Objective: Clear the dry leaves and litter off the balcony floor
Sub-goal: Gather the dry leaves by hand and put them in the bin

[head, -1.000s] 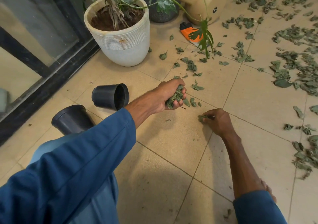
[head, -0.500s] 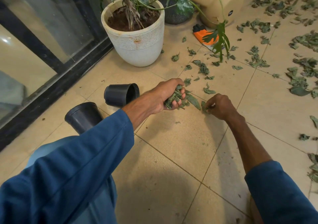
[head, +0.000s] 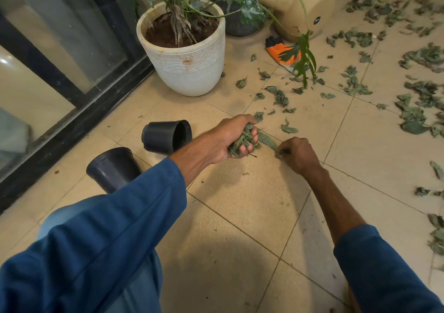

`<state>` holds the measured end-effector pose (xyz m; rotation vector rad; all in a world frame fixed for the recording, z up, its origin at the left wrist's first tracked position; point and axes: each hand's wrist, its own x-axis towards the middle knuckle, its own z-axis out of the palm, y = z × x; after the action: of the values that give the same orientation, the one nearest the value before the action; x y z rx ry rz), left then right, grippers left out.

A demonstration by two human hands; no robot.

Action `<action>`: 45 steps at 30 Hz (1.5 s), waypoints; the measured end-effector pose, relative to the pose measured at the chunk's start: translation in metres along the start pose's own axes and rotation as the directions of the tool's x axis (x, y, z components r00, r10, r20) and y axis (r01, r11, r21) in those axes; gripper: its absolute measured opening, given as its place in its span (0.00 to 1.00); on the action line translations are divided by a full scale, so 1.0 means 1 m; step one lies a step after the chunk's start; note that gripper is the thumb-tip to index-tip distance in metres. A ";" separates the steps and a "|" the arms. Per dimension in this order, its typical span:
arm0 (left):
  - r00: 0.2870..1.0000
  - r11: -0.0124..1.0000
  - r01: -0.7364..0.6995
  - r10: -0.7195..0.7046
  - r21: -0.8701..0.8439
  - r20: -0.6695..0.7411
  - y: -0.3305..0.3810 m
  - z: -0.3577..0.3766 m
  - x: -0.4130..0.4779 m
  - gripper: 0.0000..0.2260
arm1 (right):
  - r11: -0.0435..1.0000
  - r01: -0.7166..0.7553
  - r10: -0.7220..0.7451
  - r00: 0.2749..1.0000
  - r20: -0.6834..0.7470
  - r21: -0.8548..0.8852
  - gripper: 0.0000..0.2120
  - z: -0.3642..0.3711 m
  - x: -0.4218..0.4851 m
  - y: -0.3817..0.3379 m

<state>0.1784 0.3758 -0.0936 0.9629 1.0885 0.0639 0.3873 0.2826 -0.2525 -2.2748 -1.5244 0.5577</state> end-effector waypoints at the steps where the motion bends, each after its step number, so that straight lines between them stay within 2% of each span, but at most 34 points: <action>1: 1.000 1.000 0.000 0.000 0.001 0.002 0.000 0.001 0.001 0.16 | 1.000 0.012 -0.013 1.000 -0.024 -0.009 0.08 0.001 -0.002 0.001; 5: 1.000 1.000 0.009 -0.009 0.006 0.018 0.000 0.006 0.000 0.16 | 1.000 0.025 -0.024 0.997 -0.068 0.017 0.09 0.002 -0.011 -0.004; 8: 1.000 1.000 0.003 -0.004 0.020 0.021 0.001 0.008 0.000 0.16 | 0.983 0.015 0.007 0.993 -0.119 0.184 0.11 -0.011 -0.016 -0.006; 12: 1.000 1.000 0.010 -0.011 0.027 0.027 0.001 0.010 0.001 0.16 | 0.900 -0.051 0.156 0.965 -0.212 0.434 0.15 -0.038 -0.022 0.007; 15: 1.000 0.999 0.012 -0.013 0.030 0.024 0.001 0.012 0.001 0.16 | 0.862 -0.133 0.262 0.943 -0.205 0.490 0.11 -0.051 -0.025 0.025; 20: 1.000 0.999 0.006 -0.008 0.042 0.029 0.001 0.016 0.001 0.17 | 0.920 -0.175 0.218 0.972 -0.087 0.351 0.09 -0.050 -0.024 0.029; 24: 1.000 0.999 0.007 -0.008 0.050 0.027 0.001 0.016 0.000 0.16 | 0.979 -0.149 0.150 0.989 0.004 0.136 0.08 -0.017 -0.014 0.010; 27: 1.000 0.998 0.011 -0.012 0.057 0.020 0.000 0.013 -0.001 0.16 | 0.980 -0.195 0.194 0.980 -0.048 -0.030 0.08 0.015 -0.014 0.004; 29: 1.000 0.998 0.006 -0.007 0.062 0.016 0.001 0.011 -0.001 0.16 | 0.973 -0.220 0.212 0.972 -0.105 -0.067 0.10 0.024 -0.021 0.002; 32: 1.000 0.999 -0.004 0.004 0.055 0.000 0.002 0.006 -0.003 0.16 | 0.977 -0.211 0.205 0.971 -0.125 -0.032 0.10 0.017 -0.025 0.003; 35: 1.000 0.999 -0.010 0.011 0.047 -0.005 0.004 0.003 -0.006 0.16 | 0.974 -0.188 0.199 0.976 -0.084 0.126 0.07 -0.001 -0.020 0.001; 39: 1.000 0.999 -0.018 0.019 0.037 -0.013 0.005 -0.002 -0.009 0.16 | 0.952 -0.131 0.178 0.972 -0.151 0.278 0.07 -0.019 -0.007 -0.018; 42: 0.999 0.999 -0.026 0.026 0.034 -0.018 0.004 -0.005 -0.010 0.16 | 0.958 -0.090 0.131 0.982 -0.137 0.271 0.06 -0.023 0.011 -0.040; 45: 0.999 0.999 -0.025 0.026 0.039 -0.028 0.004 -0.008 -0.011 0.16 | 0.986 -0.073 0.080 0.996 -0.040 0.152 0.06 -0.008 0.031 -0.053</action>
<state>0.1684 0.3778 -0.0834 1.0136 1.1076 0.0780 0.3598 0.3305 -0.2237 -2.2220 -1.3309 0.6154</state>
